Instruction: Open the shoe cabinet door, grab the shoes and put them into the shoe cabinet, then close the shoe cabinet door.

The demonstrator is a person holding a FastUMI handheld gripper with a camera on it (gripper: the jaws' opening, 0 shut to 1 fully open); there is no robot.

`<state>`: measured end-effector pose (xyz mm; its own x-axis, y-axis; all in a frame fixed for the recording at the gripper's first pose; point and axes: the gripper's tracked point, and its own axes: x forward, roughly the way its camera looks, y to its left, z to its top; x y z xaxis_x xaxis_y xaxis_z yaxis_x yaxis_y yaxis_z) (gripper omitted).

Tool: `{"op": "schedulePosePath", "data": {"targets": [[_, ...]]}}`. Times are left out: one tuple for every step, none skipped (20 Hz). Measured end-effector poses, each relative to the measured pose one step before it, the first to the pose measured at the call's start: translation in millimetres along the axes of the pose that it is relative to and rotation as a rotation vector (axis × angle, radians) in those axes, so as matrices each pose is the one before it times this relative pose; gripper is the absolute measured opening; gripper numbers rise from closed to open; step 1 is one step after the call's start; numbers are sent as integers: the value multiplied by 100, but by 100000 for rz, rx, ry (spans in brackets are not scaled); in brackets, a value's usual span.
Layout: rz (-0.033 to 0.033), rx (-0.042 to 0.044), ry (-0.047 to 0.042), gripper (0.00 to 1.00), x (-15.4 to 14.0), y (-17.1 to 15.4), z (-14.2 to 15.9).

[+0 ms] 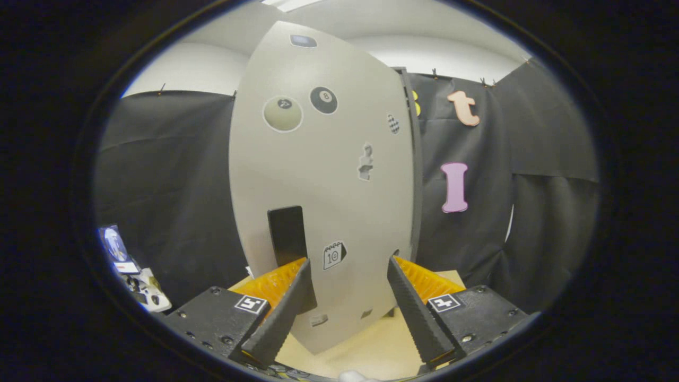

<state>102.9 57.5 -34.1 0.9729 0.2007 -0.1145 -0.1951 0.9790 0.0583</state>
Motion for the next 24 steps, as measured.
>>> {"op": "schedulePosePath", "data": {"targets": [[2158,-1,510,96,1255,1398,-72],[1673,247,-192,96,1327,1175,46],[207,-272,-102,97,1244,804,9],[-690,-339,769,98,931,434,-184],[-315,633,-107,99,631,459,57],[-42,591,-574,99,401,475,102],[-582,-8,-434,99,108,286,191],[-646,-628,-620,99,-203,101,156],[-799,-855,-655,99,-268,-49,169],[-708,-836,-135,99,-431,-125,-65],[-843,-500,49,99,-424,-97,-51],[-841,-320,22,98,-510,-202,-90],[-1313,-590,-38,98,-600,-326,51],[-1914,-146,-110,98,-675,-670,29],[-1495,816,-663,98,-857,-521,74],[-1255,1038,-427,98,-838,-399,3],[-1423,992,-372,98,-849,-564,144],[-1601,929,-361,98,-975,-683,137],[-1450,581,-993,98,-1055,-609,288],[-1612,273,-848,98,-956,-650,253],[-2205,259,-1192,98,-962,-817,376],[-2158,222,-1268,98,-999,-867,267],[-2150,177,-1112,98,-928,-780,306],[-1795,249,-858,98,-920,-694,33]]}}
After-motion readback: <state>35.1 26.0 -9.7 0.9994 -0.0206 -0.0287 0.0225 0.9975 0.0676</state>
